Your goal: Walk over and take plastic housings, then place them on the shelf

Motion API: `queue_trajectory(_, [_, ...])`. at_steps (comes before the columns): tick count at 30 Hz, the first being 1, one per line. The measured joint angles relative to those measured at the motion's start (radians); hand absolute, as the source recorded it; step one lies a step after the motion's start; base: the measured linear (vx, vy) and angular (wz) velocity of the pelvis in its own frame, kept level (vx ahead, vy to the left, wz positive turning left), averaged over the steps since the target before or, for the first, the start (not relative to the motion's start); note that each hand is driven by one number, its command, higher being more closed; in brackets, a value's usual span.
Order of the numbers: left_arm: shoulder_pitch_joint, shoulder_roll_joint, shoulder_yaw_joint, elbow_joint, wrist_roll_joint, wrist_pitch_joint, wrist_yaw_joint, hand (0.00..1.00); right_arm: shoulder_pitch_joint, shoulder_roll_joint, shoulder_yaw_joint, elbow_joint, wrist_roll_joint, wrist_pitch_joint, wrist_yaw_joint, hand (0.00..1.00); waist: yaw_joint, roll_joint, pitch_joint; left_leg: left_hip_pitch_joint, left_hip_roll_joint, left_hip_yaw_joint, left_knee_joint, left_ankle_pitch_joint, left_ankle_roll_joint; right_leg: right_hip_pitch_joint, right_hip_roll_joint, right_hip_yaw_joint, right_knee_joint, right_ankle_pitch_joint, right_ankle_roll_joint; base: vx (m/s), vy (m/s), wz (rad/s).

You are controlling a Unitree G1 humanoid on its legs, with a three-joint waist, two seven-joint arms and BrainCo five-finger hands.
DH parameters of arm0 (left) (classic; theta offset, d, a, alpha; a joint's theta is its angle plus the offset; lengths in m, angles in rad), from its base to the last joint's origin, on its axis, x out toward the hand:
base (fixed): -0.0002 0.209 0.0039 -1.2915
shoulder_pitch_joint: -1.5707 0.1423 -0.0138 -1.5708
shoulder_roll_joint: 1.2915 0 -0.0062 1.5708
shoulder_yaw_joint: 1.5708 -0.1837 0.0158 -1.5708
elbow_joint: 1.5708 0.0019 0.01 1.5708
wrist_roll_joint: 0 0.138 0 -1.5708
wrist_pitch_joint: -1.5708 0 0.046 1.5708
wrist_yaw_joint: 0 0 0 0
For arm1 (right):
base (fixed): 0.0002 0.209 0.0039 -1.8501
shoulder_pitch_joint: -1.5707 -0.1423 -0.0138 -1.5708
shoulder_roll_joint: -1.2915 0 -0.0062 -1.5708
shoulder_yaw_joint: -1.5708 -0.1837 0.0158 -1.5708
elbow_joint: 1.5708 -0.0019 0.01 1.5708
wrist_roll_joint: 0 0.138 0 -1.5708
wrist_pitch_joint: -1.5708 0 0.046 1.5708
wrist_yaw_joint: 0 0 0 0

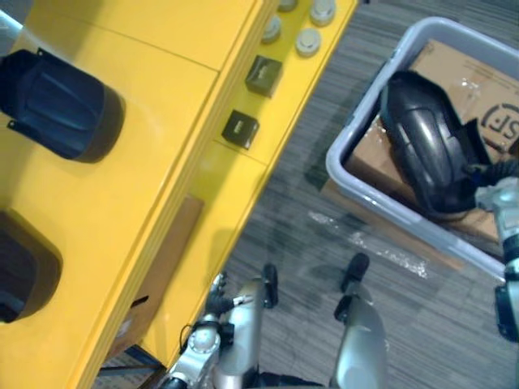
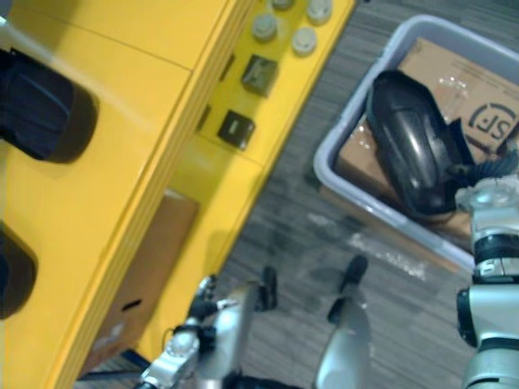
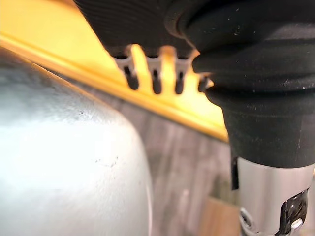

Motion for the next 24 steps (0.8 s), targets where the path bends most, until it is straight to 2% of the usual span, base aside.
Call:
queue_trajectory(1, [0.000,0.000,-0.004,0.000,0.000,0.000,-0.002,0.00,-0.001,-0.018,0.016,0.003,-0.010,0.000,0.005,1.00,0.008,0.004,-0.003,-0.006,0.001,-0.003,0.000,0.002,-0.001,-0.005,0.001,-0.003,0.002,-0.001,-0.001,-0.03,0.012,0.07])
queue_trajectory(6, [0.000,0.003,-0.019,0.000,0.000,-0.001,-0.015,0.00,-0.031,-0.049,0.062,0.010,-0.120,0.004,0.042,1.00,0.010,0.009,-0.006,-0.007,0.004,-0.004,-0.004,0.008,-0.002,-0.011,0.001,-0.005,0.004,0.000,0.000,-0.01,0.003,0.01])
queue_trajectory(13, [0.002,0.003,-0.024,-0.014,-0.001,-0.010,-0.012,0.00,-0.052,-0.052,0.097,-0.001,-0.265,0.012,0.020,1.00,0.010,0.009,-0.007,-0.002,0.009,-0.006,-0.015,0.015,-0.007,-0.010,0.004,-0.009,0.004,-0.003,-0.004,0.00,0.003,0.00])
queue_trajectory(17, [0.016,-0.003,-0.037,-0.048,-0.057,-0.026,-0.007,0.00,-0.050,-0.033,0.130,-0.021,-0.338,0.026,0.005,1.00,0.012,0.010,-0.007,0.016,0.009,-0.006,-0.027,0.018,-0.008,0.008,0.005,-0.011,-0.004,-0.006,-0.009,-0.01,0.012,0.01])
queue_trajectory(19, [0.032,-0.011,-0.040,-0.078,-0.141,-0.040,-0.013,0.00,-0.040,-0.026,0.135,-0.039,-0.351,0.033,-0.021,1.00,0.012,0.009,-0.007,0.017,0.008,-0.008,-0.030,0.020,-0.009,0.010,0.004,-0.015,-0.007,-0.006,-0.010,-0.02,0.029,0.06])
queue_trajectory(21, [0.047,-0.025,-0.031,-0.136,-0.240,-0.061,-0.023,0.00,-0.018,-0.008,0.130,-0.043,-0.353,0.036,-0.082,1.00,0.011,0.009,-0.007,0.018,0.005,-0.022,-0.037,0.025,-0.011,0.021,0.004,-0.029,-0.015,-0.005,-0.008,-0.01,0.034,0.14])
queue_trajectory(24, [0.043,-0.036,-0.001,-0.266,-0.285,-0.070,-0.028,0.00,-0.008,0.024,0.095,-0.083,-0.376,0.036,-0.168,1.00,0.011,0.009,-0.007,0.028,0.005,-0.026,-0.045,0.029,-0.014,0.029,0.005,-0.033,-0.014,-0.005,-0.007,-0.01,0.028,0.06])
